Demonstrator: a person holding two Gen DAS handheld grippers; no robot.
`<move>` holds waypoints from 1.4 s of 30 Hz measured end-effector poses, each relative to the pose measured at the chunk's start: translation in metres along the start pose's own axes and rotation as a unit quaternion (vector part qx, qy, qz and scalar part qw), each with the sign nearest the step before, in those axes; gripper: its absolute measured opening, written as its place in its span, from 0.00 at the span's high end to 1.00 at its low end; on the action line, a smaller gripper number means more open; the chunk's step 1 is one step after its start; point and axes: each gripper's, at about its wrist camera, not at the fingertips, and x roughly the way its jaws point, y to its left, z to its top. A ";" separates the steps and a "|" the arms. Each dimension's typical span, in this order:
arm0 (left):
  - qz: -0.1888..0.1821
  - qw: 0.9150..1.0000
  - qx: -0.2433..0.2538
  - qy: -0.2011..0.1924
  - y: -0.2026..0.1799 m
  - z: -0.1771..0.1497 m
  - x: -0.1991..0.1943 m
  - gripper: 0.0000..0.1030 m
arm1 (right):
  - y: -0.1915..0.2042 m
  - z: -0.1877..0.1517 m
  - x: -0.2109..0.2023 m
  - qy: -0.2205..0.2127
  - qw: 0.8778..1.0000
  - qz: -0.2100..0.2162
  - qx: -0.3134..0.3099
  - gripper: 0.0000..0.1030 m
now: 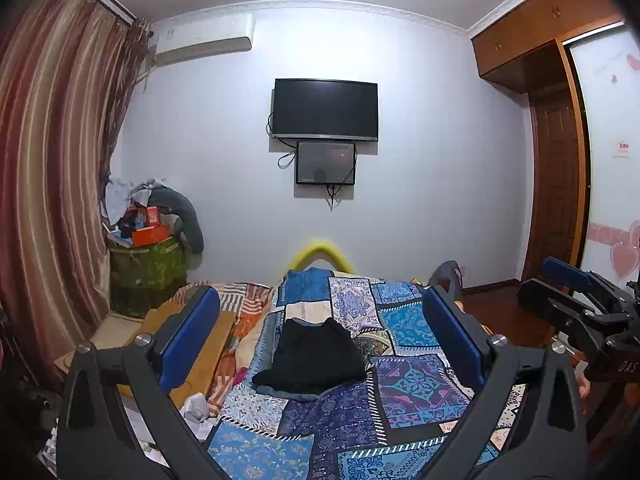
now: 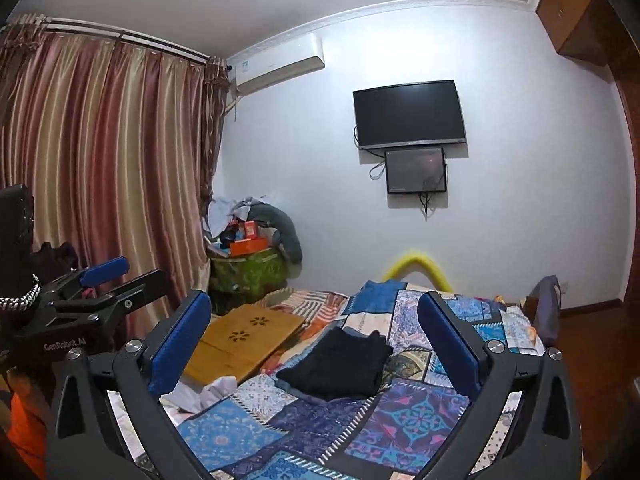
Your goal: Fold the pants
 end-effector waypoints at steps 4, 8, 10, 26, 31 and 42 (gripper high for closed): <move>0.001 1.000 -0.003 0.004 0.001 -0.001 0.002 0.00 | -0.001 -0.002 0.000 0.004 1.000 -0.003 0.002 0.00; 0.001 1.000 -0.003 0.006 0.001 -0.002 0.003 0.00 | -0.002 -0.002 0.000 0.007 1.000 -0.005 0.006 0.00; 0.001 1.000 -0.002 0.007 0.001 -0.003 0.004 0.00 | -0.002 -0.002 -0.001 0.007 1.000 -0.006 0.006 0.00; -0.006 1.000 0.004 0.015 -0.004 -0.006 0.011 0.00 | -0.001 -0.001 -0.002 0.010 1.000 -0.008 0.004 0.00; -0.009 1.000 0.002 0.018 -0.002 -0.007 0.011 0.00 | -0.002 -0.001 -0.002 0.012 1.000 -0.011 0.006 0.00; -0.012 1.000 0.004 0.020 -0.002 -0.007 0.013 0.00 | -0.002 0.001 -0.001 0.014 1.000 -0.012 0.007 0.00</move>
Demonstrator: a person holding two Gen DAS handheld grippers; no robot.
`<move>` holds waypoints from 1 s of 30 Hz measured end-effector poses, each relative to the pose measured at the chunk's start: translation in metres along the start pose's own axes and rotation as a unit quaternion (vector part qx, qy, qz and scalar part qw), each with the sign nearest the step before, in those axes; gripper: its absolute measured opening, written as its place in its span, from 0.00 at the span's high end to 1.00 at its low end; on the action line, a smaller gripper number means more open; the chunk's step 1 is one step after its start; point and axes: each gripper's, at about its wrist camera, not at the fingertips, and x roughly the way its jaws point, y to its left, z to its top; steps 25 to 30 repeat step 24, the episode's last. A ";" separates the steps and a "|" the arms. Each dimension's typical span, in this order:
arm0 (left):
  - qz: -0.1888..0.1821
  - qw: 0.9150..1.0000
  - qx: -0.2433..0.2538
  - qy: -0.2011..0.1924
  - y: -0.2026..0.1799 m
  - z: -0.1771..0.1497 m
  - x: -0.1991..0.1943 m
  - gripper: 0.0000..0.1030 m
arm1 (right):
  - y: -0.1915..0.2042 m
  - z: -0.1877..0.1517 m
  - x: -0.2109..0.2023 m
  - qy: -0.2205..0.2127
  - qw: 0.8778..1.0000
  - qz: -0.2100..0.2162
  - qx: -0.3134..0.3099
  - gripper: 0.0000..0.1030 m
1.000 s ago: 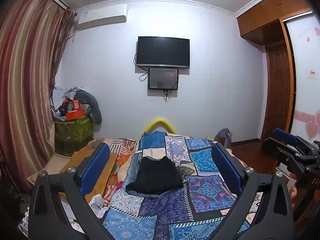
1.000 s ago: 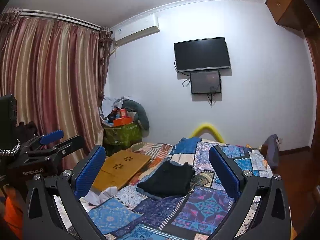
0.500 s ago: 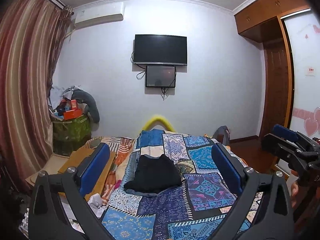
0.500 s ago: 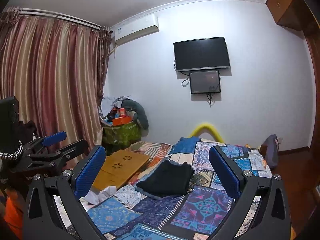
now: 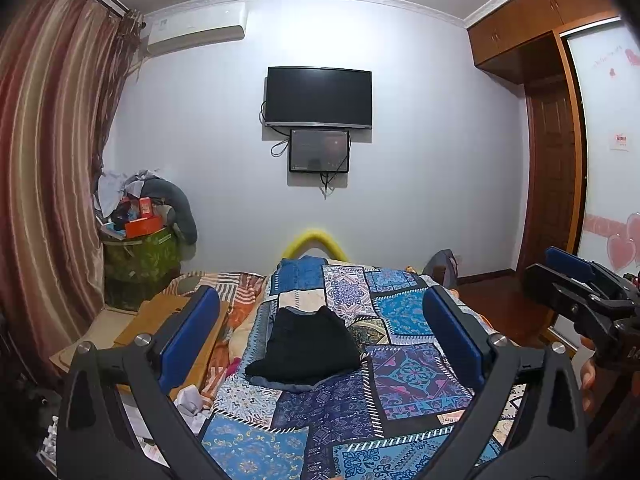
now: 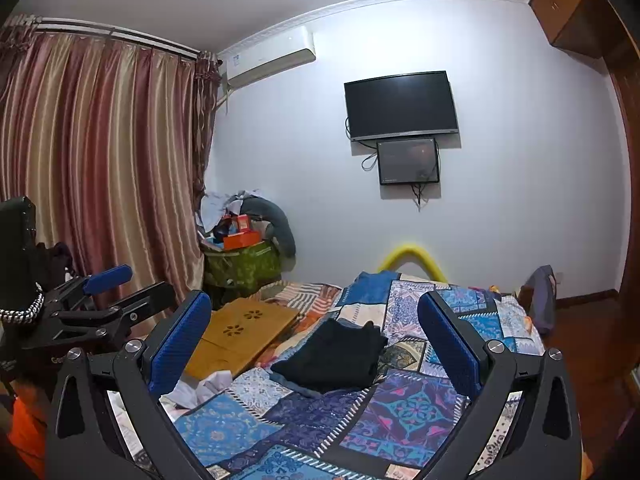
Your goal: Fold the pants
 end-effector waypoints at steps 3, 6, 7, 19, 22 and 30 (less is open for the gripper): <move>-0.010 1.000 0.002 0.003 0.000 0.000 0.001 0.00 | 0.000 0.000 0.000 0.001 1.000 0.001 0.001 0.00; -0.015 1.000 0.008 0.010 0.000 0.001 0.002 0.00 | 0.000 0.001 0.000 0.001 1.000 0.000 0.001 0.00; -0.015 1.000 0.008 0.010 0.000 0.001 0.002 0.00 | 0.000 0.000 0.000 0.001 1.000 0.000 0.001 0.00; -0.022 1.000 0.010 0.011 -0.002 -0.001 0.000 0.00 | 0.001 0.000 0.002 0.004 1.000 -0.001 0.001 0.00; -0.021 1.000 0.012 0.008 -0.002 -0.001 0.000 0.00 | 0.001 0.001 0.003 0.006 1.000 0.000 0.005 0.00; -0.024 1.000 0.010 0.009 -0.001 0.000 -0.001 0.00 | 0.001 0.001 0.003 0.007 1.000 0.001 0.007 0.00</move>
